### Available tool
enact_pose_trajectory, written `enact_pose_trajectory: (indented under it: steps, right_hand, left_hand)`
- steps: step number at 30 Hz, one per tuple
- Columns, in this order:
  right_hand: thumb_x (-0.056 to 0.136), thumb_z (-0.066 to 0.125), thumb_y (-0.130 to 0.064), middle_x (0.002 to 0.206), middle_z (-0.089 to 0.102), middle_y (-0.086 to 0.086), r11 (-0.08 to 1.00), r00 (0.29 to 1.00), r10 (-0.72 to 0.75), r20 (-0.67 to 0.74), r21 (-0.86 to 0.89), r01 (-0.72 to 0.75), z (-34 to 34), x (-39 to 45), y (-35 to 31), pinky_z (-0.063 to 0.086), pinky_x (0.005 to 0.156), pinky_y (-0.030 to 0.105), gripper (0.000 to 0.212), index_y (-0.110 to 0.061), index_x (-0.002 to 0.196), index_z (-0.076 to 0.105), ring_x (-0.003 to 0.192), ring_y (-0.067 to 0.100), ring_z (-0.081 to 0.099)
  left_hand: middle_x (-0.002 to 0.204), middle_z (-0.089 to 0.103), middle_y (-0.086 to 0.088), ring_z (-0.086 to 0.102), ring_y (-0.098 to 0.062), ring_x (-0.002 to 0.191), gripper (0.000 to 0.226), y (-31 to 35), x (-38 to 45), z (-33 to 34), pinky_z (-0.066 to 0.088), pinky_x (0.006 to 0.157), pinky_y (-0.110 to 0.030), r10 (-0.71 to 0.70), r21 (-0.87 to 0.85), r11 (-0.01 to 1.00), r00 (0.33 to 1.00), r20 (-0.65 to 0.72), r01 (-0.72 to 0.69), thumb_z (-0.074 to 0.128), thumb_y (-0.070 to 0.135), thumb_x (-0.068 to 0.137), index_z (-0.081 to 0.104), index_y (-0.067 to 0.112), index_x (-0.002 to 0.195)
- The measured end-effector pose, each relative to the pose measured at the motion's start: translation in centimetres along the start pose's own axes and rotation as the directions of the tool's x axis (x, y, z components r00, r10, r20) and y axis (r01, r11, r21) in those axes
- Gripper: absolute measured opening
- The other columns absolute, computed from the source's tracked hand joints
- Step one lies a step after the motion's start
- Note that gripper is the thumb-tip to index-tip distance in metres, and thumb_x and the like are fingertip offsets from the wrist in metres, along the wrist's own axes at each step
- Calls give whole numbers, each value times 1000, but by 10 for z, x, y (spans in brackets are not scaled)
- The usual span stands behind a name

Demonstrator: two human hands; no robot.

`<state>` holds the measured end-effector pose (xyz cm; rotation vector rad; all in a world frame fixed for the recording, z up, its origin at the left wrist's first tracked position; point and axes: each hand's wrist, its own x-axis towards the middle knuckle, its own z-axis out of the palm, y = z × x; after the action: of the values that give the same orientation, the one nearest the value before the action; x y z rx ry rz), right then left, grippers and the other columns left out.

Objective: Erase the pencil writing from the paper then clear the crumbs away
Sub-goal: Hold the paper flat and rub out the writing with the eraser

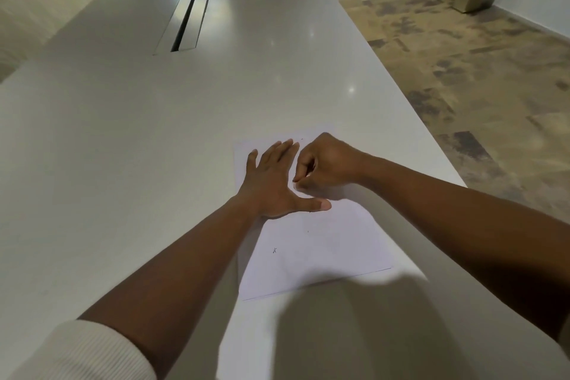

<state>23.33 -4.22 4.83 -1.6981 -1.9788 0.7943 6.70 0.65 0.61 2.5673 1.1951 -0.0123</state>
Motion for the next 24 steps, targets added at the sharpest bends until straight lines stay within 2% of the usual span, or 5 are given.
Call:
enact_pose_trajectory:
  steps: [4,11,15,20,24]
  right_hand:
    - [75,73,-5,69,72,7,998,973,33,-227,-37,-42,-13,14,10,45,56,13,6,-2,69,73,63,13,64]
    - [72,75,-7,57,65,-18,998,991,-67,113,16,65,3,2,-10,40,57,4,11,-15,65,74,57,-7,58]
    - [74,74,-9,71,73,7,996,994,26,-110,-84,-35,-13,17,6,49,62,22,9,-3,69,72,63,7,61]
    - [72,82,-15,74,74,-6,988,976,152,-155,-6,-154,-24,24,25,41,51,2,9,-9,74,76,61,-7,61]
    - [71,83,-18,71,72,-15,986,981,167,-97,45,-163,-25,19,25,41,59,8,6,-17,73,77,64,-13,60]
  left_hand:
    - [173,-4,9,-14,-5,156,151,0,-1,1,-13,125,-51,-1,1,1000,1000,5,1,36,111,46,0,25,165]
    - [173,-2,9,-15,-6,156,150,3,1,-3,-10,125,-54,-3,4,1000,999,44,3,38,108,42,5,29,165]
    - [173,-5,9,-14,-6,156,150,2,0,-2,-13,125,-52,-8,12,1000,1000,29,8,37,109,46,-1,26,165]
    - [173,-6,11,-15,-6,156,151,0,0,0,-14,125,-52,-9,6,1000,1000,20,9,35,111,45,-1,26,165]
    - [172,-7,12,-16,-5,156,152,-1,1,1,-15,125,-51,-10,3,1000,1000,22,10,35,111,43,-2,28,165]
